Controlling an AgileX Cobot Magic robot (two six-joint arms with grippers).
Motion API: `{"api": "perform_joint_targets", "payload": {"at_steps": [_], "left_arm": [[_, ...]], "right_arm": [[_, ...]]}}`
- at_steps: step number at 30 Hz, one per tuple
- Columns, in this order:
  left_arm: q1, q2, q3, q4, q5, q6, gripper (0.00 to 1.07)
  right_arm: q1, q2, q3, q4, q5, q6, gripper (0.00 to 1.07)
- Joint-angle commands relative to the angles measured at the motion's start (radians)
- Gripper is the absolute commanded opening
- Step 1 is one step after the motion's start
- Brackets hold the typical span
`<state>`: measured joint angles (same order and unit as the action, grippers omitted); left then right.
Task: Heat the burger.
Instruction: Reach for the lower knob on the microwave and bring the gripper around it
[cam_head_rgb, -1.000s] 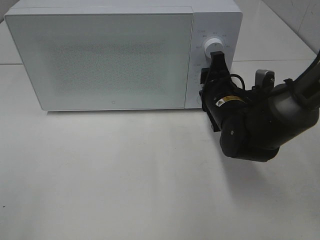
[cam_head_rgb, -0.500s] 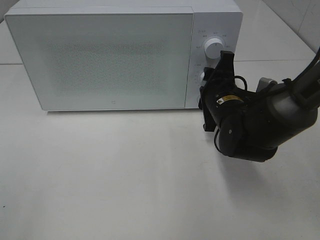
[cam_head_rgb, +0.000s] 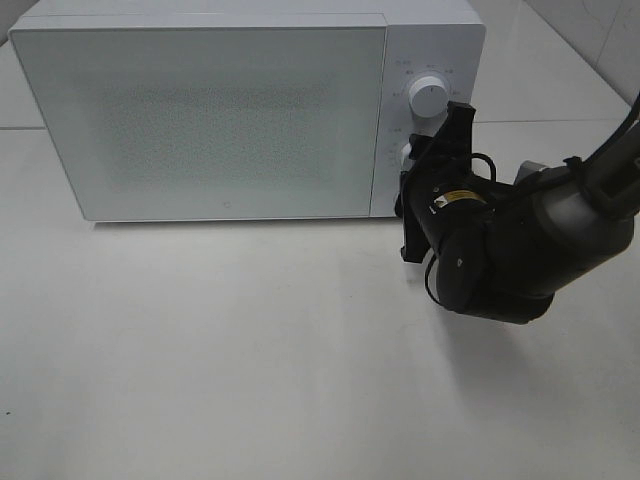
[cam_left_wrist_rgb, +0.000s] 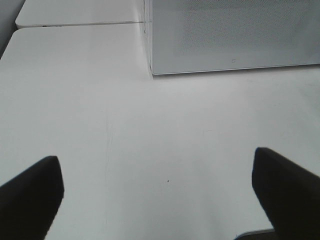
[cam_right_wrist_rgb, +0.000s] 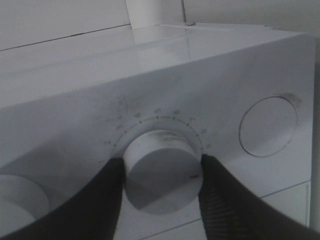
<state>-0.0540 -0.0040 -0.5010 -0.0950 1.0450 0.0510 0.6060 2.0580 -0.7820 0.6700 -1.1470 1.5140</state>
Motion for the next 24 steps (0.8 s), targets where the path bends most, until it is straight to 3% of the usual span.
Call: {"api": "perform_joint_targets", "payload": {"at_steps": [1,18,23,24], "left_arm": [[0.001,-0.026,0.004,-0.002,-0.009,-0.007,0.97],[0.001,-0.026,0.004,-0.002,-0.009,-0.007,0.97],[0.001,-0.026,0.004,-0.002,-0.009,-0.007,0.97],[0.001,-0.026,0.004,-0.002,-0.009,-0.007,0.97]], "right_arm": [[-0.009,-0.026,-0.036,-0.005,-0.202,0.022,0.12],[-0.009,-0.026,-0.034,-0.011,-0.206,-0.082,0.19],[-0.009,-0.026,-0.034,-0.006,-0.198,-0.117,0.27],[-0.009,-0.026,-0.034,-0.006,-0.198,-0.132,0.33]]}}
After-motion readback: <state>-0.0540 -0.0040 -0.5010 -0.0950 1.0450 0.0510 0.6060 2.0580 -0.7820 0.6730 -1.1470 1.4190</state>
